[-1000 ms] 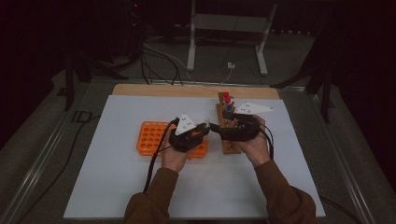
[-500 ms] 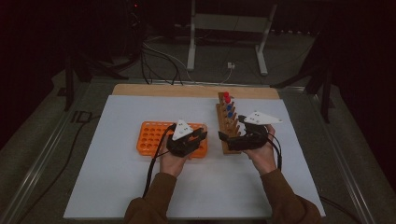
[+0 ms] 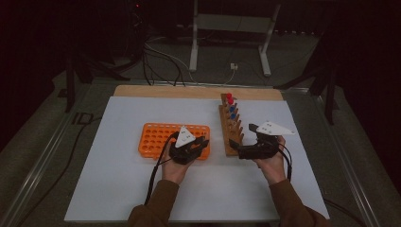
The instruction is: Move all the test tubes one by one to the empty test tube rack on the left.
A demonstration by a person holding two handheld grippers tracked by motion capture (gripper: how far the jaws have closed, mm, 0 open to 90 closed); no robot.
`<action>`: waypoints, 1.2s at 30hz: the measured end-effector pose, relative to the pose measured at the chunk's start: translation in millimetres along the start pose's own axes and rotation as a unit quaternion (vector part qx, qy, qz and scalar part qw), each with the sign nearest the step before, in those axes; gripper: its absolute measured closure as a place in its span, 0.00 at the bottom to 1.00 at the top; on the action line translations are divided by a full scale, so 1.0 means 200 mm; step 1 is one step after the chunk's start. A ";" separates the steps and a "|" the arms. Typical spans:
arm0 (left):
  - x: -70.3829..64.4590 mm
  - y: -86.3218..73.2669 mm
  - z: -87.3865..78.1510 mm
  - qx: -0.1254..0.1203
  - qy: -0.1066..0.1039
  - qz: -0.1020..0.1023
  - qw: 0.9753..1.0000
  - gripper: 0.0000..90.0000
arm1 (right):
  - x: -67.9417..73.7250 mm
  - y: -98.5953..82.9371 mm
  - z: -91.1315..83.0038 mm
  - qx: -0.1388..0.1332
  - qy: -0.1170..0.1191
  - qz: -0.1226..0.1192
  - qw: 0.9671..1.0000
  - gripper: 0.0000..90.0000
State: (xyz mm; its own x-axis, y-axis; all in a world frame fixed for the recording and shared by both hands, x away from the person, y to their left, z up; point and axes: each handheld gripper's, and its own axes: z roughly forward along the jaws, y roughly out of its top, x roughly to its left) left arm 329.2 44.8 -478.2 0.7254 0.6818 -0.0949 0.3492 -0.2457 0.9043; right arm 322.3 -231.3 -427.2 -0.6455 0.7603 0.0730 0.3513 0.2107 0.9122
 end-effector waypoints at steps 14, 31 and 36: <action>-0.01 -0.08 0.03 0.026 0.009 0.007 1.000 0.84 | -0.03 -0.08 -0.05 -0.001 -0.001 0.010 1.000 0.00; -0.02 -0.11 0.05 0.044 0.019 0.023 0.999 0.84 | -0.02 -0.11 -0.03 0.002 0.000 0.013 1.000 0.00; -0.02 -0.11 0.05 0.043 0.019 0.018 0.999 0.78 | -0.02 -0.10 -0.03 0.002 0.001 0.014 1.000 0.00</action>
State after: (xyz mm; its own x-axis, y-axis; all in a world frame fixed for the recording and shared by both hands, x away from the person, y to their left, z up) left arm 323.4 40.5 -501.7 0.7167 0.6959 -0.0453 0.3737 -0.3284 0.8675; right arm 314.0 -242.9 -443.9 -0.6367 0.7649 0.0982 0.3709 0.1920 0.9086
